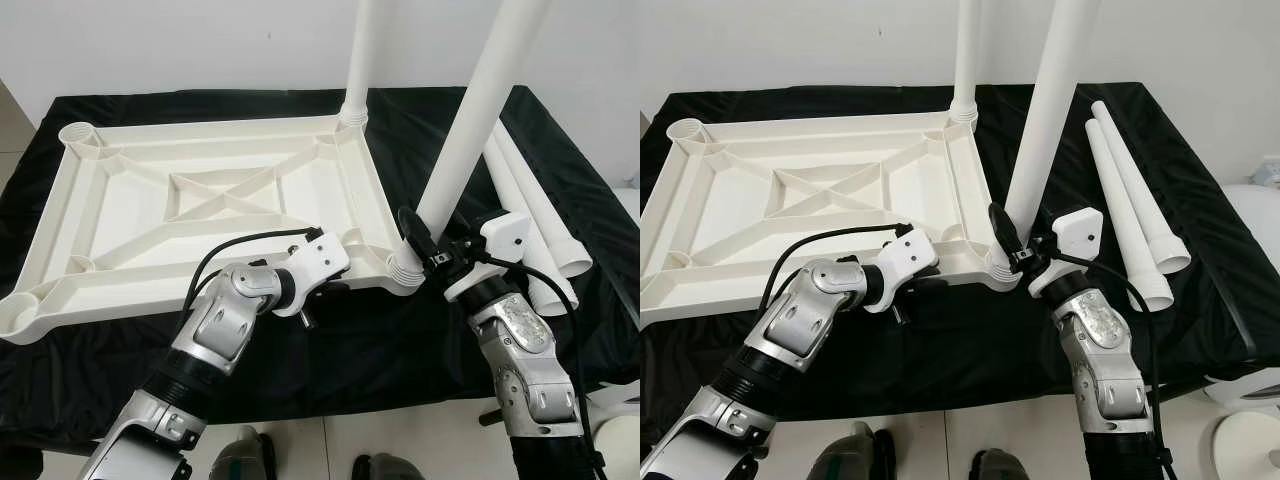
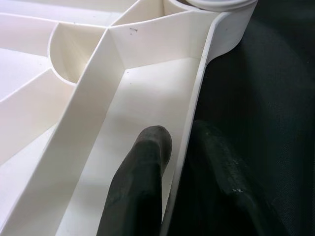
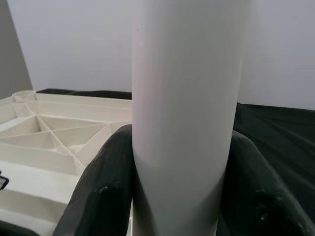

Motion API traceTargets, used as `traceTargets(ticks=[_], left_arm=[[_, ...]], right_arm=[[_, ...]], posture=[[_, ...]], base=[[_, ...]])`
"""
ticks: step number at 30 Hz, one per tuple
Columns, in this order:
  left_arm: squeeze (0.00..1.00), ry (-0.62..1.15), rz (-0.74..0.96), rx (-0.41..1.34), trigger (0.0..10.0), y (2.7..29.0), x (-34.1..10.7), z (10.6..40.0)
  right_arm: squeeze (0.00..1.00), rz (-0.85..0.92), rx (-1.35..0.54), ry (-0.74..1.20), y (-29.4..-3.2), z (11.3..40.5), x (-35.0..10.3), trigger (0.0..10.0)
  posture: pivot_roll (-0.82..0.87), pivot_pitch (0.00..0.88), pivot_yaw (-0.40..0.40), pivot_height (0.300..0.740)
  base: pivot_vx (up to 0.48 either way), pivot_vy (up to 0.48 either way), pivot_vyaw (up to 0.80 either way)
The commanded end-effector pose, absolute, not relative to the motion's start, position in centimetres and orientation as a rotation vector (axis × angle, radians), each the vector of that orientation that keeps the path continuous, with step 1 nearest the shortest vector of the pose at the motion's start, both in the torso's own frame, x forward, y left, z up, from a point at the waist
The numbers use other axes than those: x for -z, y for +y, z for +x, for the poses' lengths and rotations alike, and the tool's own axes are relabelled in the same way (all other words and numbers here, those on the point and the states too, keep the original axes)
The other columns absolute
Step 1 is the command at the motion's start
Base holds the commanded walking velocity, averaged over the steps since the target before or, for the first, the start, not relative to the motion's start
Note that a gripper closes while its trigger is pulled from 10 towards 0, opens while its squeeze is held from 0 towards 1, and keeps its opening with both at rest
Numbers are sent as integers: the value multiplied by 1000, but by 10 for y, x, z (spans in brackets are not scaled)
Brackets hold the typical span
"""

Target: Building children table

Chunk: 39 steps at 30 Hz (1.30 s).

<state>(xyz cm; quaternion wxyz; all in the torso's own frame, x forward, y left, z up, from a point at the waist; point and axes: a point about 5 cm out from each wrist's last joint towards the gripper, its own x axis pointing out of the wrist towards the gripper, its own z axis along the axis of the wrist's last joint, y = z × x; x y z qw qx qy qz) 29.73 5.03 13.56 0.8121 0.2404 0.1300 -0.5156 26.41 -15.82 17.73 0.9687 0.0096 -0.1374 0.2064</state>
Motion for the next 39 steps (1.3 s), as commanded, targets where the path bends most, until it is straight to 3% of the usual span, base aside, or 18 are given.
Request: traceTargets(ticks=[1,29,39], left_arm=[[0,216,522,1047,10000,48,-143,300],[0,207,507,1043,10000,46,-145,299],[0,207,507,1042,10000,48,-146,299]], right_arm=[[0,38,-400,-170,-160,264,-156,10000],[0,44,-428,-167,-133,272,-155,10000],[0,38,-395,-144,-136,274,-149,10000]], posture=[[-20,94,19,740],[-16,100,11,740],[-16,100,14,740]], base=[[0,0,0],[0,0,0],[0,0,0]])
